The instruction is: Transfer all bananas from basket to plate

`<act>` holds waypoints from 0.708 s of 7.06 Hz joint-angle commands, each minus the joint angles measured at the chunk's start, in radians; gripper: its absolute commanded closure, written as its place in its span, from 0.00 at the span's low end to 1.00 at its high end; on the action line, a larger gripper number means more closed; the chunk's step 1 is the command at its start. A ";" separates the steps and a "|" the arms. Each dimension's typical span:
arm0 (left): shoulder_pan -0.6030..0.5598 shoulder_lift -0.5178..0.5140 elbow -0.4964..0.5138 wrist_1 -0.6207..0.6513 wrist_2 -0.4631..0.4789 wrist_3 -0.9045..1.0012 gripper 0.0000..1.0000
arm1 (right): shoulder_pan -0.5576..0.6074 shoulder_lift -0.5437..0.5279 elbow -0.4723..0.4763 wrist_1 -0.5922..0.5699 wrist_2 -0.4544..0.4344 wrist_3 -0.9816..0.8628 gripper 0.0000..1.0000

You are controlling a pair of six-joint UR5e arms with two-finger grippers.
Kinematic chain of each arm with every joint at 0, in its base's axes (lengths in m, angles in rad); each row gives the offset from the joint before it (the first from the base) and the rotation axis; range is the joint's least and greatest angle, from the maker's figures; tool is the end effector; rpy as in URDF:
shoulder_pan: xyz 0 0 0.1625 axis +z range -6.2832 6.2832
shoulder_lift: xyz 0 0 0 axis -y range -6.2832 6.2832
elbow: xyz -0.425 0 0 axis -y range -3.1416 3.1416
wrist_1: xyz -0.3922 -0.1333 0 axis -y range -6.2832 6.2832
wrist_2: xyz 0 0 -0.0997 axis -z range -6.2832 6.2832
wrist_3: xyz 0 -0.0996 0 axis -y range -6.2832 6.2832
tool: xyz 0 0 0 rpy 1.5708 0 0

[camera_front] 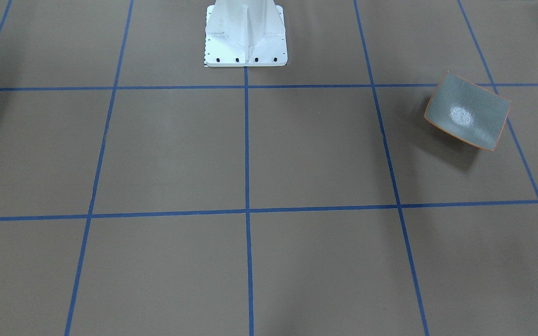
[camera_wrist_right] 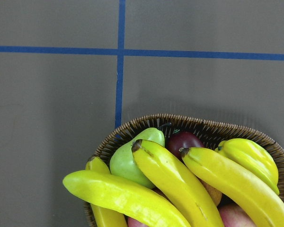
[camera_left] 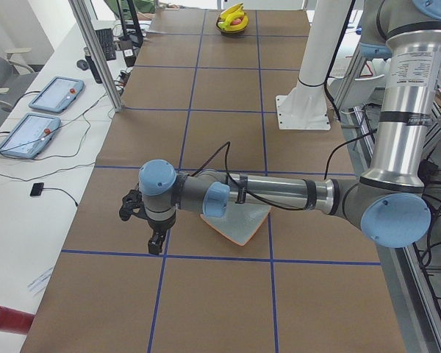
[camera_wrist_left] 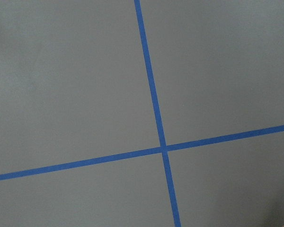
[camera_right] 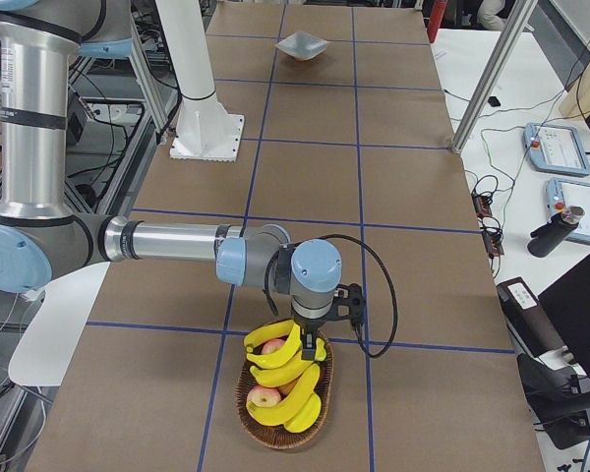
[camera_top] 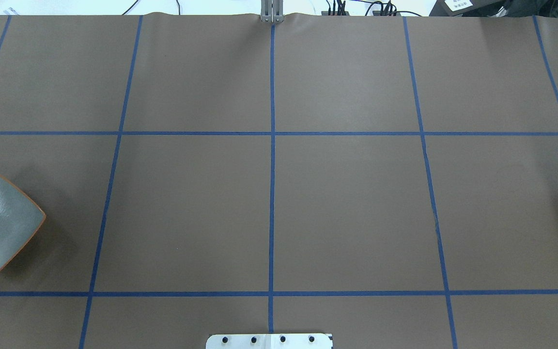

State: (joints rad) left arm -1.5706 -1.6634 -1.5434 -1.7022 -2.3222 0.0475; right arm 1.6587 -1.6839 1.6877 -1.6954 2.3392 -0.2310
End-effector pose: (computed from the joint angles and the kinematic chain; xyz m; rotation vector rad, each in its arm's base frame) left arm -0.0652 -0.5427 0.6120 0.2050 0.7446 0.1192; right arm 0.1020 -0.4273 0.6664 0.0085 -0.7761 -0.0894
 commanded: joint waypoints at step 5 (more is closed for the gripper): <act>0.004 -0.001 -0.004 -0.005 0.001 0.002 0.00 | 0.108 0.105 -0.284 -0.007 0.052 -0.239 0.00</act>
State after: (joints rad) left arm -1.5663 -1.6644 -1.5466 -1.7066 -2.3210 0.0486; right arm 1.7580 -1.5874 1.4587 -1.7050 2.3803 -0.3882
